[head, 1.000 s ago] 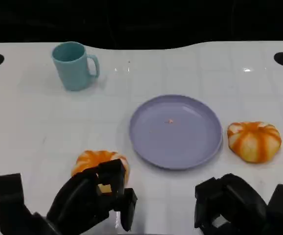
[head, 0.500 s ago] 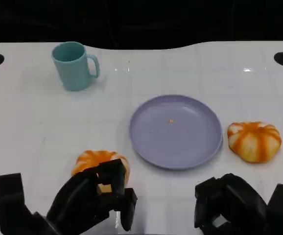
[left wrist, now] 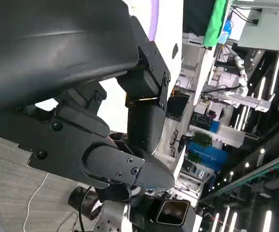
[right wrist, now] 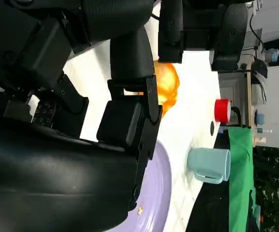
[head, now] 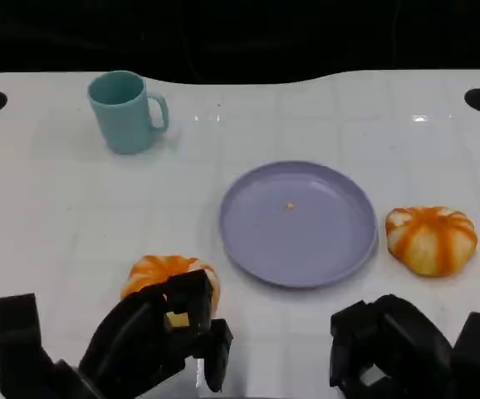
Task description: Grasp the bread from the table and place it into the plate.
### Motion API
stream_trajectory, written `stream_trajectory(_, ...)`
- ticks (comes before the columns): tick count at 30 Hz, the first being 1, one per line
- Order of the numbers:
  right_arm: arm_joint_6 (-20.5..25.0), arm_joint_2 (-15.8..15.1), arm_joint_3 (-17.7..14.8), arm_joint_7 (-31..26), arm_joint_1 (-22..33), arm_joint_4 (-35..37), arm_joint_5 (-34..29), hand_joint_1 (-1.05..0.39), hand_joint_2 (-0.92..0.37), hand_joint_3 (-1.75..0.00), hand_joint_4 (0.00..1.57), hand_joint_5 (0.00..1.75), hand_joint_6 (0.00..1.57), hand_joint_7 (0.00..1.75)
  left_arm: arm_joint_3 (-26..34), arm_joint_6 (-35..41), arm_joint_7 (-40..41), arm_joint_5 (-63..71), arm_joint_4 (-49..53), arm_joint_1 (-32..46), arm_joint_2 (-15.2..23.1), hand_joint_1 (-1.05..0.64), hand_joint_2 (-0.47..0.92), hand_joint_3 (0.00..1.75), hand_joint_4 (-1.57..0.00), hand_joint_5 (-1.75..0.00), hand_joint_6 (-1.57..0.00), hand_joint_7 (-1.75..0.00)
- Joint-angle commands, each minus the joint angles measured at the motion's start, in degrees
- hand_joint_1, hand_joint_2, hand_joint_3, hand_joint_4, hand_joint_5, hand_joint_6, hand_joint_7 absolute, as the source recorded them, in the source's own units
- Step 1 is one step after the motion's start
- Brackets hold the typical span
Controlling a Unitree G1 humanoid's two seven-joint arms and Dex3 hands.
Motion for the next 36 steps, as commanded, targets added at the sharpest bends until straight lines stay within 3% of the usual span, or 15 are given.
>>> stream_trajectory(1, 0.1, -0.3, -0.4, -0.1, 0.2, -0.3, 0.1, -1.05, -0.14, -1.20, 1.56, 1.25, 1.57, 0.95, 1.3, -2.6, 1.7, 1.5, -0.1, -0.5, 0.2, -0.70, 0.92, 0.14, -0.90, -1.75, -0.73, -1.62)
stream_trajectory(7, -0.3, -0.3, -0.3, -0.1, 0.0, -0.2, -0.1, -1.05, -0.13, -1.21, 1.56, 1.25, 1.57, 0.95, 1.7, -6.9, 6.0, 5.6, -2.3, -0.5, 0.6, -0.73, 0.92, 0.19, -0.81, -1.75, -0.69, -1.50)
stream_trajectory(12, -0.7, -0.3, -0.4, 0.0, -0.1, 0.3, 0.0, -1.05, -0.11, -1.24, 1.57, 1.25, 1.57, 0.96, 1.4, -12.4, 8.2, 11.5, -4.9, -0.8, 2.9, -0.76, 0.92, 0.23, -0.64, -1.70, -0.62, -1.32)
stream_trajectory(17, -0.5, -0.4, -0.4, 0.2, -0.1, 0.3, 0.0, -1.05, -0.12, -1.23, 1.56, 1.24, 1.57, 0.95, 1.1, -16.1, 11.7, 18.6, -8.8, -0.7, 6.1, -0.74, 0.92, 0.17, -0.58, -1.22, -0.46, -0.76)
stream_trajectory(22, -0.8, -0.4, -0.3, 0.0, -0.1, 0.3, -0.2, -1.05, -0.13, -1.22, 1.56, 1.24, 1.57, 0.95, 0.3, -18.4, 18.6, 30.8, -14.7, 0.7, 9.6, -0.71, 0.90, 0.03, -0.48, -0.99, -0.41, -0.44)
stream_trajectory(25, -0.4, -0.3, -0.4, 0.2, -0.1, 0.3, 0.1, -1.05, -0.15, -1.18, 1.56, 1.23, 1.57, 0.95, -0.3, -20.3, 23.3, 40.3, -17.8, 1.7, 12.3, -0.71, 0.87, 0.01, -0.27, -0.91, -0.37, -0.26)
stream_trajectory(31, -0.6, -0.1, -0.5, 0.4, -0.2, 0.6, 0.5, -1.05, -0.14, -1.18, 1.57, 1.24, 1.57, 0.95, -2.1, -21.0, 31.8, 56.4, -22.5, 3.6, 14.8, -0.70, 0.85, 0.00, -0.05, -0.77, -0.32, -0.09)
stream_trajectory(36, -0.5, -0.5, -0.2, -0.1, -0.1, 0.0, -0.5, -1.05, -0.15, -1.19, 1.56, 1.24, 1.57, 0.95, -3.2, -18.7, 34.4, 64.6, -25.4, 4.3, 16.3, -0.70, 0.81, 0.00, -0.02, -0.73, -0.28, -0.04)
